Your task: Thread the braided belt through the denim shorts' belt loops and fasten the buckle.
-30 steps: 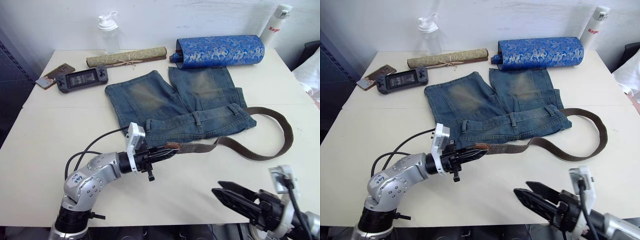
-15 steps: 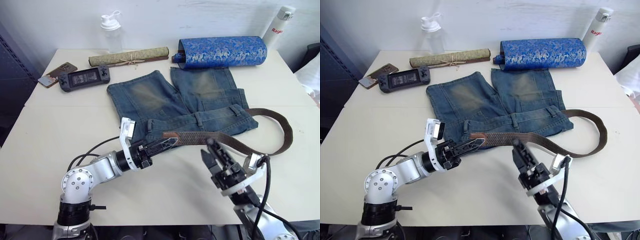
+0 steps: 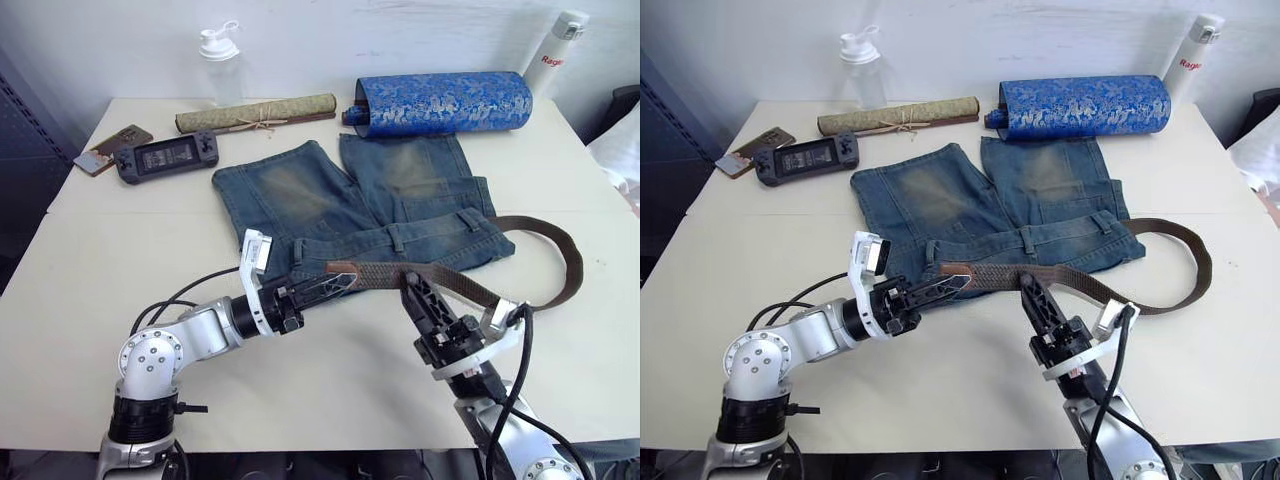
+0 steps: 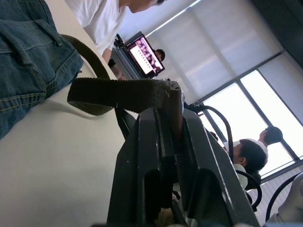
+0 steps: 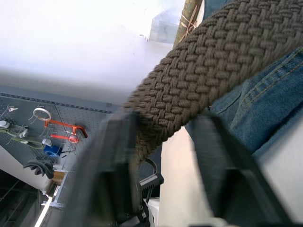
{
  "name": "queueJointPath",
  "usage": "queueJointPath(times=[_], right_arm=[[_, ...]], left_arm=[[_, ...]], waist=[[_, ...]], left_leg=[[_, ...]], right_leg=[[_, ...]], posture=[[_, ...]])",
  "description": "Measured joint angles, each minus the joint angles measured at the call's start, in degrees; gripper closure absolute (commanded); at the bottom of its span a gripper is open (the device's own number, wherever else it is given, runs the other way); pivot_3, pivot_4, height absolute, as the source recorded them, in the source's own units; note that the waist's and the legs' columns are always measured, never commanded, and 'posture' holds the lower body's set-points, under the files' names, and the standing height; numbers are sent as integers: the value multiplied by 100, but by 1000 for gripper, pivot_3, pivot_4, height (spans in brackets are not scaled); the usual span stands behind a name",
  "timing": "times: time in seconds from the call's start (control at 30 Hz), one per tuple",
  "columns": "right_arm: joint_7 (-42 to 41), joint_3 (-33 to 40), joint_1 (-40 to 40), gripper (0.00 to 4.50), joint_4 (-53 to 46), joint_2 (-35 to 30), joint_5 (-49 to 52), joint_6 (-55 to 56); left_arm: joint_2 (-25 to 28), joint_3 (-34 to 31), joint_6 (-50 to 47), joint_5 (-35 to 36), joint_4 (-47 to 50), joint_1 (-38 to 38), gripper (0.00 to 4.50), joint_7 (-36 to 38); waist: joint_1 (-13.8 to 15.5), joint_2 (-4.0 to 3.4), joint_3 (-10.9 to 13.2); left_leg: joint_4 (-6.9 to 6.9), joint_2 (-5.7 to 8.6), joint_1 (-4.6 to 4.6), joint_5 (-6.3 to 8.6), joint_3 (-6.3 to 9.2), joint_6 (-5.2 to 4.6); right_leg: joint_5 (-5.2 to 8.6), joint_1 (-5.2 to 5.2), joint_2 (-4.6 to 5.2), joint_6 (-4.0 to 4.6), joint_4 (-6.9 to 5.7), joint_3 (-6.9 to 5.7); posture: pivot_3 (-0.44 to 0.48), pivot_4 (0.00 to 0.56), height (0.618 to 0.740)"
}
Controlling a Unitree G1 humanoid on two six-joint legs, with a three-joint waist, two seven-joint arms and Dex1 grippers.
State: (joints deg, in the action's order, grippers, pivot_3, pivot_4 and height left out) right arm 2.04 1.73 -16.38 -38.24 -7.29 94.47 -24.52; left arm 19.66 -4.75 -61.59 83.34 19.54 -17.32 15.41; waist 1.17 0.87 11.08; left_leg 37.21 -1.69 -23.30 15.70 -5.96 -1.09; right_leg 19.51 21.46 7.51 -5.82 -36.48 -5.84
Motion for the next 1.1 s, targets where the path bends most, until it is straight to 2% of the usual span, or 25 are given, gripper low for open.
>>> queueJointPath(times=[0.03,0.27,0.33,0.37,0.53,0.63,0.73,0.77,0.8,0.83,0.93,1.03,1.07,1.1], right_arm=[[-2,0,19,4414,37,3,-3,11],[-181,-4,-7,4469,46,108,-54,91],[-239,23,-66,4500,27,165,-36,138],[-240,82,-68,4500,5,181,-4,211],[-200,616,-21,4500,-220,199,227,630],[-77,955,88,4500,-216,183,258,867],[11,1499,336,4500,-196,-85,409,1081],[65,1762,446,4500,-168,-290,509,1133],[96,1930,532,4500,-161,-419,579,1176],[111,2008,574,4500,-157,-464,607,1198],[207,2388,677,4500,-121,-676,795,1233],[258,2638,675,4500,-76,-841,906,1246],[266,2739,686,4500,-75,-918,952,1245],[269,2833,685,4500,-74,-968,975,1249]], left_arm=[[16,16,0,-9,-5,0,4500,7],[132,140,153,-248,-1,83,4500,302],[156,225,262,-487,8,116,3569,440],[180,338,355,-736,32,113,3341,527],[200,738,842,-1804,47,24,1098,979],[238,976,1361,-2594,64,-86,1098,1216],[561,1809,2471,-4263,-28,-308,1098,1488],[598,2328,3148,-5232,-315,-542,1098,1491],[555,2587,3534,-5776,-585,-689,1098,1482],[525,2692,3701,-5998,-715,-752,1098,1481],[459,3393,4676,-7410,-1469,-1212,1098,1440],[425,3724,5270,-8308,-2100,-1569,1098,1388],[403,3761,5476,-8645,-2365,-1668,1593,1333],[392,3763,5742,-8922,-2536,-1698,1803,1244]], waist=[[-1,0,0],[3,0,0],[1,0,0],[6,0,0],[12,0,0],[11,-1,0],[23,-4,-1],[54,-11,0],[60,-13,0],[60,-13,-1],[41,-13,0],[14,-14,0],[7,-14,0],[7,-14,0]], left_leg=[[0,0,0,0,0,0],[0,1,-1,0,-2,-1],[-1,0,-1,0,-2,-1],[-1,2,-1,0,-3,-1],[-3,0,0,2,-4,-2],[-4,1,0,2,-8,-1],[-6,6,2,2,-17,-3],[-6,15,1,0,-17,-7],[-6,18,1,1,-21,-13],[-6,18,1,3,-23,-15],[-6,9,-3,21,-25,-44],[-7,0,-1,18,-30,-38],[-8,-2,1,18,-34,-38],[-6,-4,3,19,-35,-39]], right_leg=[[0,0,0,0,0,0],[0,1,2,0,0,0],[0,1,1,1,0,1],[0,1,2,0,1,1],[0,2,2,0,2,2],[0,4,2,1,3,3],[0,5,-1,1,2,3],[0,5,-8,0,3,-1],[-1,7,-2,-1,3,1],[-1,7,1,-2,3,2],[-2,7,14,-4,12,5],[-2,10,8,-4,6,0],[-2,13,5,-4,5,-6],[-2,12,6,-4,3,-6]], posture=[[0,150,717],[0,150,717],[0,150,717],[0,150,717],[0,150,717],[0,150,717],[0,150,717],[0,150,717],[0,150,717],[0,150,717],[0,150,717],[0,150,717],[0,150,717],[0,150,717]])
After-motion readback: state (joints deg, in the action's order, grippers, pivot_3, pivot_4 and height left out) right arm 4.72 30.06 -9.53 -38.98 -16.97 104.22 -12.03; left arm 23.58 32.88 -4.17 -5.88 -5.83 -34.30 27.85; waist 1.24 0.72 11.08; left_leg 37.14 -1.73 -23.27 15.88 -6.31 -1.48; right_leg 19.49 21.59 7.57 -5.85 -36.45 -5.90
